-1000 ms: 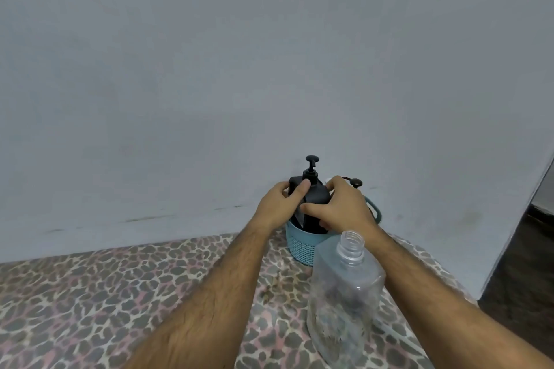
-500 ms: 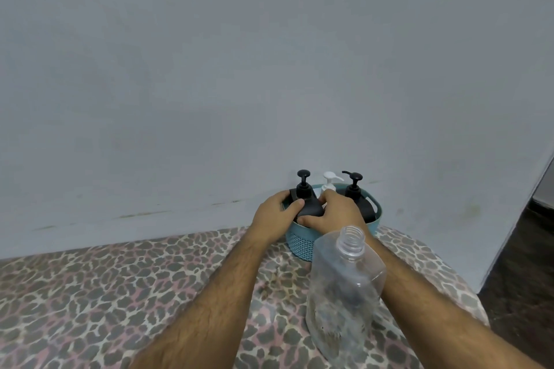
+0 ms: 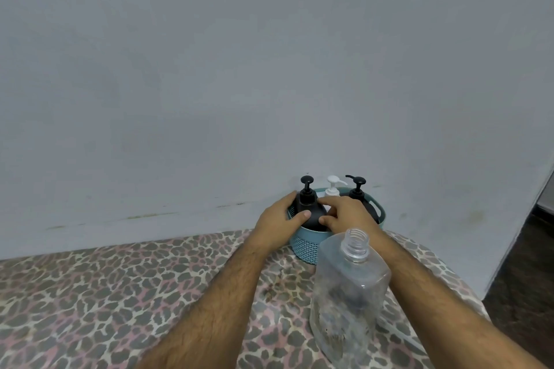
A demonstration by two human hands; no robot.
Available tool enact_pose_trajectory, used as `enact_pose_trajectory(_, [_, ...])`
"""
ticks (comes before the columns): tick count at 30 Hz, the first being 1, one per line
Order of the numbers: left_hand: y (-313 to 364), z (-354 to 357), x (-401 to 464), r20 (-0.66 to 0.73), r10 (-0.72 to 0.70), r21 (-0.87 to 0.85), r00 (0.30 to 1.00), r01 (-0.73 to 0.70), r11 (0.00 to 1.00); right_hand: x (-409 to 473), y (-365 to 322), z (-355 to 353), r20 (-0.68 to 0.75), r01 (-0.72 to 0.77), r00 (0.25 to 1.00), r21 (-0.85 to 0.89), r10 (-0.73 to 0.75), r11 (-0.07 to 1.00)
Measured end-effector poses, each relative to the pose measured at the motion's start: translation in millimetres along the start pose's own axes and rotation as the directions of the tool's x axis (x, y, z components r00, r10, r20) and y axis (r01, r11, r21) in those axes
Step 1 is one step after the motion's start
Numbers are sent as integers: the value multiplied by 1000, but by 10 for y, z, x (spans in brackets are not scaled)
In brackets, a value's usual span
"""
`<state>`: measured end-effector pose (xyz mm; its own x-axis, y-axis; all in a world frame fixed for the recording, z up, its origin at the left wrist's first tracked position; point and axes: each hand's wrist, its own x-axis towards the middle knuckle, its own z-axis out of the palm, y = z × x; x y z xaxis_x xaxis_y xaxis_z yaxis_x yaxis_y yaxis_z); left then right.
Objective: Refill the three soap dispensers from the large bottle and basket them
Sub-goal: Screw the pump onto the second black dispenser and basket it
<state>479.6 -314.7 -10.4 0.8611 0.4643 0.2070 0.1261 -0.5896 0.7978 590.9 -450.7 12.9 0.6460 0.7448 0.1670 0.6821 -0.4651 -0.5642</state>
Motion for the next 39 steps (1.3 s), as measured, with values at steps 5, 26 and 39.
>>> enact_pose_trajectory(5, [-33,-59,91,136,-26,66,990,18,998,42,63,-3,28,-16,999,65,14,998])
enact_pose_trajectory(26, [-26,-108,143,26,1,-24,1000,0,1000,-39,92,50,-52,-54,997,155,62,986])
enact_pose_trajectory(39, [47,-148,34,74,-80,-69,994,86,994,-22,42,14,1,-72,997,74,73,995])
